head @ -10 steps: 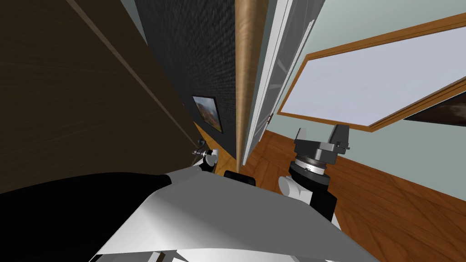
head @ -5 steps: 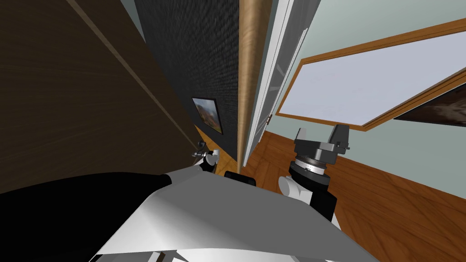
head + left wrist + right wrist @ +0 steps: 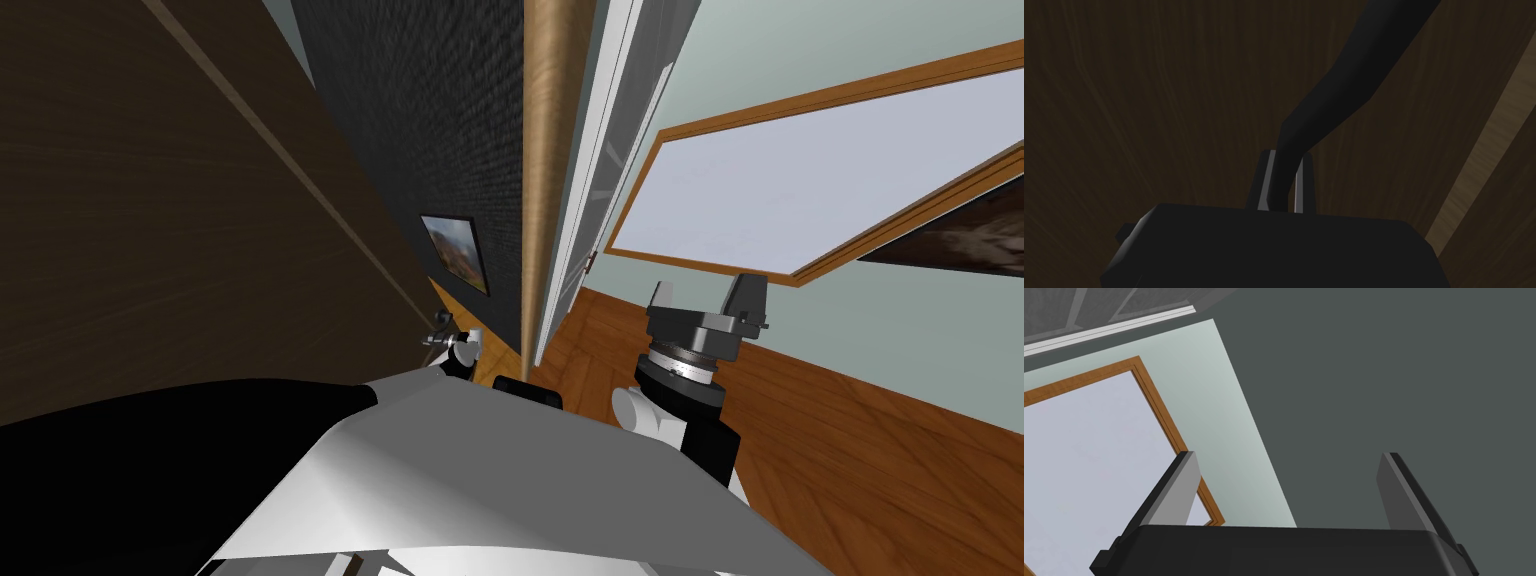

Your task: Push the door open

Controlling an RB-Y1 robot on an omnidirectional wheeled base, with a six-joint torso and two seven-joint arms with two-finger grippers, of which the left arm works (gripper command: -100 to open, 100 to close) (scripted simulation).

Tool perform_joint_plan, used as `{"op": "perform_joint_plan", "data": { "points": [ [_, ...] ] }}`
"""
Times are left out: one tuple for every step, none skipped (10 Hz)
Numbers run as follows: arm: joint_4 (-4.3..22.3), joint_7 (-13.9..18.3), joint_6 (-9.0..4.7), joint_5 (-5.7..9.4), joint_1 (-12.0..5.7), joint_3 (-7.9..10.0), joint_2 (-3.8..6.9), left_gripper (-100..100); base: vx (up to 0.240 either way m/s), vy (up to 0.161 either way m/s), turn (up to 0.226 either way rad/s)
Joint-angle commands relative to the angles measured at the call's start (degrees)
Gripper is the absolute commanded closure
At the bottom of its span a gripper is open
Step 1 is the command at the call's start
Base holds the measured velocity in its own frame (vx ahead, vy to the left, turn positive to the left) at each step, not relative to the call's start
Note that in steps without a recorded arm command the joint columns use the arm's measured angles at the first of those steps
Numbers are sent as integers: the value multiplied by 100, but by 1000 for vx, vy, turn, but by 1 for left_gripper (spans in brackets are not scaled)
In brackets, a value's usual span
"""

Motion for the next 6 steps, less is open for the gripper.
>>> {"op": "perform_joint_plan", "data": {
  "points": [
    [156,35,22,-12,-91,-28,40,100,0,-9,25],
    [156,35,22,-12,-91,-28,40,100,0,-4,10],
    [156,35,22,-12,-91,-28,40,100,0,9,-24],
    [156,35,22,-12,-91,-28,40,100,0,-6,18],
    [156,35,22,-12,-91,-28,40,100,0,-14,42],
    [156,35,22,-12,-91,-28,40,100,0,-10,28]
  ]
}}
